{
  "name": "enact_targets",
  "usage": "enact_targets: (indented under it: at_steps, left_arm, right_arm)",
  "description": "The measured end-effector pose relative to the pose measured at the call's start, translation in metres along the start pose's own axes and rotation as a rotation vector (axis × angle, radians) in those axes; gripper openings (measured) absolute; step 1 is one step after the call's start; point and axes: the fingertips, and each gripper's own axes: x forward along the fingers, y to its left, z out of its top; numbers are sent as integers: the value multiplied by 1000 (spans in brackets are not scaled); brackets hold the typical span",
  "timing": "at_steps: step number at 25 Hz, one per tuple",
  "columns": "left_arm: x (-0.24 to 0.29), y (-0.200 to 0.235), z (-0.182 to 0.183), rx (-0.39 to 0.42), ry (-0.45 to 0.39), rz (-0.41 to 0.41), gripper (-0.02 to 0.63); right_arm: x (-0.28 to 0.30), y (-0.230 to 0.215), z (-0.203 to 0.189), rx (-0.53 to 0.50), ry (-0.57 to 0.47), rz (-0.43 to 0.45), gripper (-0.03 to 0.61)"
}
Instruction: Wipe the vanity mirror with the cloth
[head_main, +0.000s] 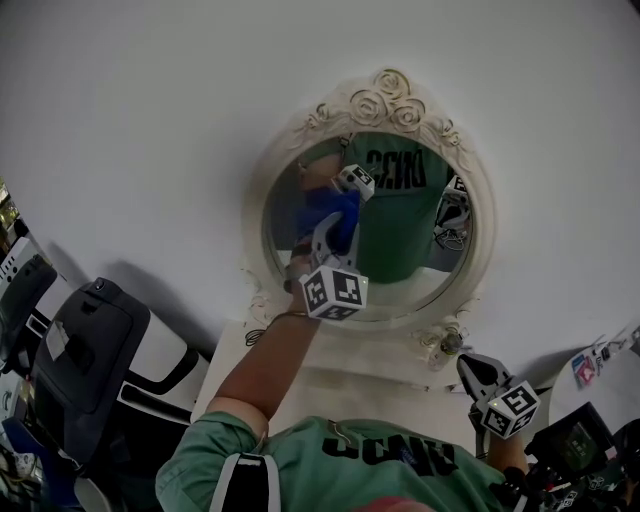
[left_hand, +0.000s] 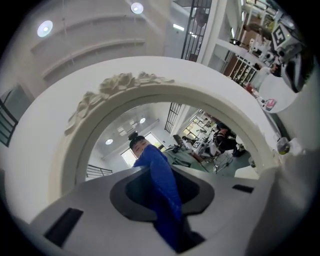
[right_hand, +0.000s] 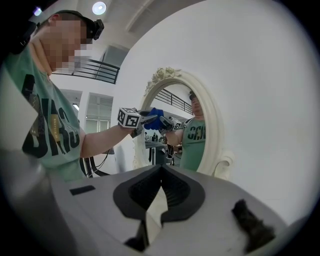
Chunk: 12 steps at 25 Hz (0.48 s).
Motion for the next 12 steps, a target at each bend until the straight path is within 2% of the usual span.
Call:
enact_targets:
  at_steps: [6, 12]
  left_arm:
    - [32, -94, 79, 85, -115, -163, 91]
    - [59, -181, 138, 173, -165, -300, 91]
  right_arm:
    - [-19, -16, -9, 19, -9, -43, 12]
    - [-40, -27, -16, 52, -24, -82, 12]
